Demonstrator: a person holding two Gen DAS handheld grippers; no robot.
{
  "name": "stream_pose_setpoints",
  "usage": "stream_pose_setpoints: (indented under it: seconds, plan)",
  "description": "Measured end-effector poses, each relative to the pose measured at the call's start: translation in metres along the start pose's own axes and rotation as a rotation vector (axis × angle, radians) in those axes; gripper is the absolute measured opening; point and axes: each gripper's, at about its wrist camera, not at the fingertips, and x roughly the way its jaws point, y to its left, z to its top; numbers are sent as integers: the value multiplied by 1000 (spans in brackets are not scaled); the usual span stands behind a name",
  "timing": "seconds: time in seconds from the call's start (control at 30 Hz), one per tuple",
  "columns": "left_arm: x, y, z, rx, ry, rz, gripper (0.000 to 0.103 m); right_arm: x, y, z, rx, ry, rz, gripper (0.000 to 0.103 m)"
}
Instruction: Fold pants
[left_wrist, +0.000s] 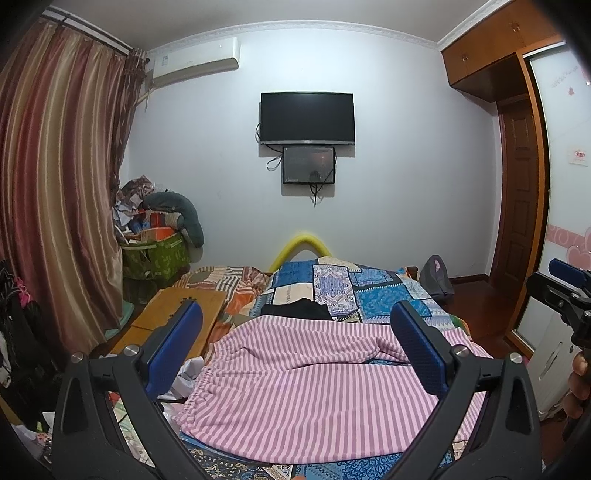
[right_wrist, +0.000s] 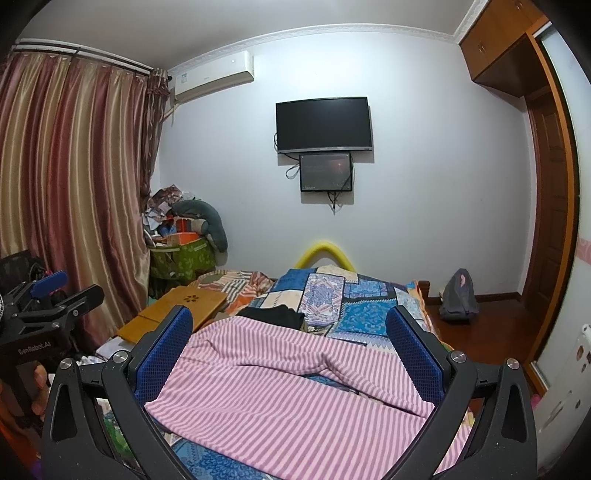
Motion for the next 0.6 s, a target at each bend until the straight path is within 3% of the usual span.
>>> stream_pose_setpoints:
  seconds: [0.3,0.6]
  plan:
    - [82,28,-3,-49,127,37,103,45,-43,-15,44,92,-98,103]
    - [201,77,-14,-31,270,159,103,100,-101,-34,68,204,-238,103]
